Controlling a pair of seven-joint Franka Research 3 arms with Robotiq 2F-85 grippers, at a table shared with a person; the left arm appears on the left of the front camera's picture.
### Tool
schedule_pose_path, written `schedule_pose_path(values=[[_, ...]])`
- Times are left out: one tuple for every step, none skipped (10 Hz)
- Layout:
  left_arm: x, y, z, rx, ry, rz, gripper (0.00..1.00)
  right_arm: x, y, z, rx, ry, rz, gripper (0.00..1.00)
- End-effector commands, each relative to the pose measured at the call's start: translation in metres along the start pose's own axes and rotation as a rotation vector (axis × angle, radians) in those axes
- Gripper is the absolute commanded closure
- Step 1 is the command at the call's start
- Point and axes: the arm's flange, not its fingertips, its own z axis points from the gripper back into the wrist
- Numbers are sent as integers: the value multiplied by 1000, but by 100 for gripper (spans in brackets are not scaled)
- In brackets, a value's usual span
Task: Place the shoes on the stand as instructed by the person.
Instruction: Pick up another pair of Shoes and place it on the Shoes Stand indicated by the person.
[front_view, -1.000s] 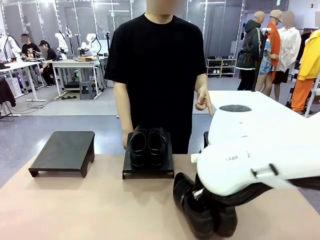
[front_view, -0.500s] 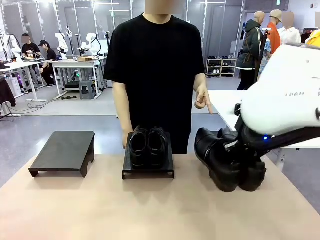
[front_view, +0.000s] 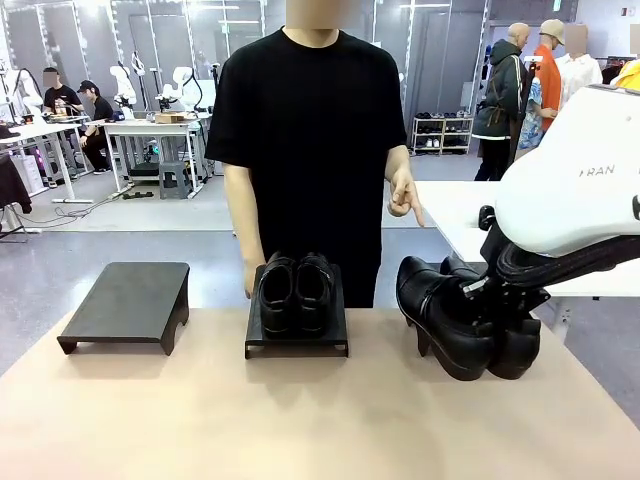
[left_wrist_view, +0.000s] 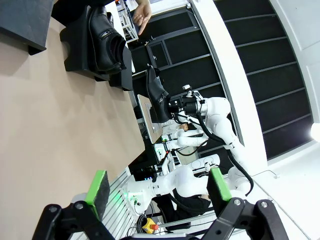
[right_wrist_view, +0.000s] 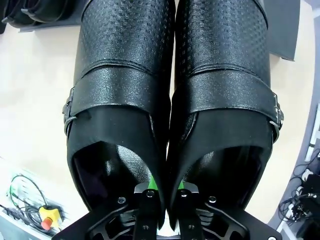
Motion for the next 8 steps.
schedule_pose_path(values=[[1,-2,0,-5,-4,-13,0,1,0,6,-2,-19,-9,100],[1,-2,0,-5,-4,-13,0,1,0,6,-2,-19,-9,100],[1,-2,0,-5,-4,-13,0,1,0,6,-2,-19,-9,100],[1,-2,0,-5,-4,-13,0,1,0,6,-2,-19,-9,100],[1,-2,0,-5,-4,-13,0,0,0,0,0,2,0,91],[1,-2,0,-5,-4,-13,0,16,-12,7,-15,-78,-26,91],[1,-2,0,-5,-4,-13,0,34,-24,14,-11,-114,-44,91],[1,-2,0,-5,-4,-13,0,55,-34,16,-5,-122,-48,91]])
